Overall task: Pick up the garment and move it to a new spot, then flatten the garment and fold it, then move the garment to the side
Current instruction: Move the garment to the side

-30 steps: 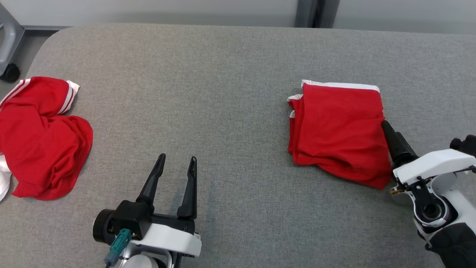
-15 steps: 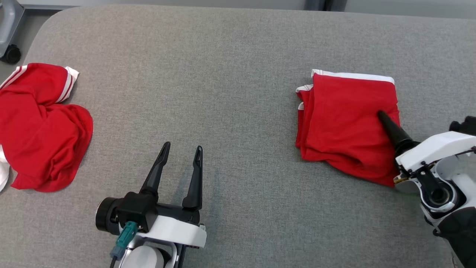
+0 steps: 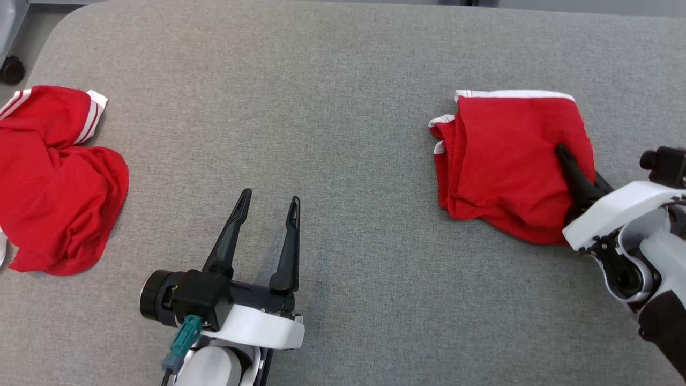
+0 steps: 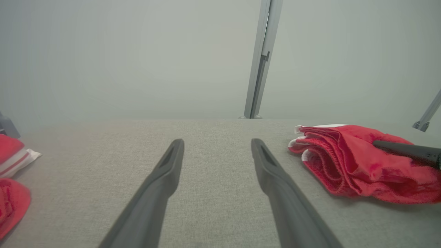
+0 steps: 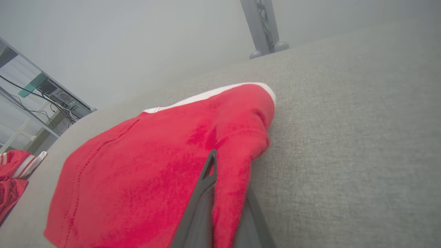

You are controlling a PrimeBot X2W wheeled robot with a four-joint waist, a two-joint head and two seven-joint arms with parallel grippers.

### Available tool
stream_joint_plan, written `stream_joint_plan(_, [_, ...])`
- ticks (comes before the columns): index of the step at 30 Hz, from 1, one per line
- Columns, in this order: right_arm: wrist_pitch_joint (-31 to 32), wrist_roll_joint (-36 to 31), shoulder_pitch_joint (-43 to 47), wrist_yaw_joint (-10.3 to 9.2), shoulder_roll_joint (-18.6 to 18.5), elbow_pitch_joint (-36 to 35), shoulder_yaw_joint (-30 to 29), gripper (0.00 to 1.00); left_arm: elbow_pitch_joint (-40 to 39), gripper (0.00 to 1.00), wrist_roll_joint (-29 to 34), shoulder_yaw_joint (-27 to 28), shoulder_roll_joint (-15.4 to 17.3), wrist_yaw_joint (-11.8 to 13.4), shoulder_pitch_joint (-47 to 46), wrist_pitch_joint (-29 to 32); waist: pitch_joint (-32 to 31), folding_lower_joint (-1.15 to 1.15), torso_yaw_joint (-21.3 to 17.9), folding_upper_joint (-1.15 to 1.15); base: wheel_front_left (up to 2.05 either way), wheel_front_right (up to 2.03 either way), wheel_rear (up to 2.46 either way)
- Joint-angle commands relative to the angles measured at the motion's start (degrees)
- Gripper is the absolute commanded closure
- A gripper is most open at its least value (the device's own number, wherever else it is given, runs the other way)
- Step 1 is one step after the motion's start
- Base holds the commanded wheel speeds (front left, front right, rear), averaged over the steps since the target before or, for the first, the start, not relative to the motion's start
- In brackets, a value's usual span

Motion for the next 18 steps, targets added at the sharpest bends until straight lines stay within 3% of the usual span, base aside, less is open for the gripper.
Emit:
stream_joint_plan(1, [-1.40, -3.08, -2.37, 0.11, -0.77, 1.34, 1.66, 1.00, -0.54, 0.00, 0.60, -0.07, 0.22, 0.18, -1.22, -0.21, 0.32, 0.00, -0.33, 0.00, 0.00, 0.00, 0.00])
stream_joint_plan(6, [-2.60, -11.33, -7.61, 0.11, -1.20, 5.24, 4.90, 1.00, -1.18, 0.00, 1.67, -1.04, 0.21, -0.44, -2.30, -0.21, 1.36, 0.00, -0.99, 0.00, 0.00, 0.00, 0.00])
stream_joint_plan(14, [-2.61, -18.58, -10.38, 0.10, 0.29, 5.39, -0.86, 1.00, -2.14, 0.00, 3.19, -1.41, 0.21, -1.40, -4.98, -0.21, 3.61, 0.00, -4.13, 0.00, 0.00, 0.00, 0.00])
stream_joint_plan(18, [-2.61, -20.87, -8.36, 0.10, 2.09, 4.22, -5.31, 1.00, -2.20, 0.00, 4.73, -0.87, 0.21, -2.40, -5.72, -0.22, 4.60, 0.00, -7.87, 0.00, 0.00, 0.00, 0.00])
